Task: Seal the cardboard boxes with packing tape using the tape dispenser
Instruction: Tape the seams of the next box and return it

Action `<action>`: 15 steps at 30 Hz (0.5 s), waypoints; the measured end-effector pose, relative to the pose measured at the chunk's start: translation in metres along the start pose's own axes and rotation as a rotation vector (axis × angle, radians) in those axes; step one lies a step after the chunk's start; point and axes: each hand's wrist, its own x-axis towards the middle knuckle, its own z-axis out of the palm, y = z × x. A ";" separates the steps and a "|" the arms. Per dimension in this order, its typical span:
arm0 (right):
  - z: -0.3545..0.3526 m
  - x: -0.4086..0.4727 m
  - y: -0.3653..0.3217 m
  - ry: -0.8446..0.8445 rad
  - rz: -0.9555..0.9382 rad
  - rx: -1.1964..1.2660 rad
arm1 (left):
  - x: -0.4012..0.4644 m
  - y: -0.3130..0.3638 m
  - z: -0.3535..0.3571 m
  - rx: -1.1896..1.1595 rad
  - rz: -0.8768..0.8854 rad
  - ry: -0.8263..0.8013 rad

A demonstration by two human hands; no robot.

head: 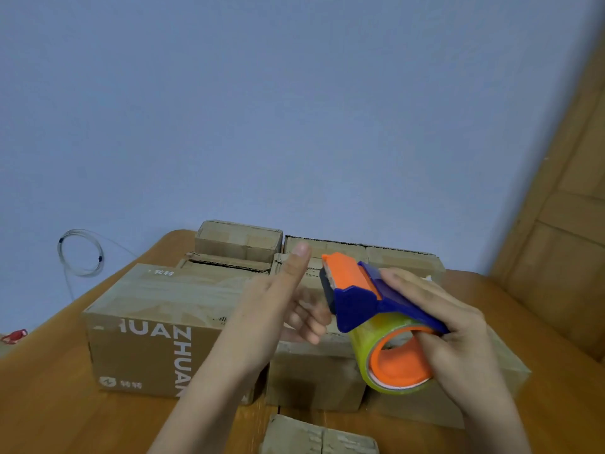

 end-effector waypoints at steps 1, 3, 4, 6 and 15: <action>0.000 0.000 0.000 0.007 0.002 0.001 | -0.001 0.001 0.000 -0.009 -0.004 -0.013; -0.002 -0.001 0.000 0.024 0.009 0.003 | -0.001 0.002 -0.001 -0.010 -0.003 -0.048; -0.002 0.000 -0.001 0.030 0.013 0.003 | -0.001 0.002 0.000 -0.013 -0.003 -0.068; -0.003 0.000 -0.001 0.038 0.019 0.005 | -0.001 0.001 -0.001 -0.020 -0.006 -0.113; -0.003 -0.001 0.001 0.037 0.012 -0.011 | 0.000 0.003 -0.008 0.151 0.039 -0.162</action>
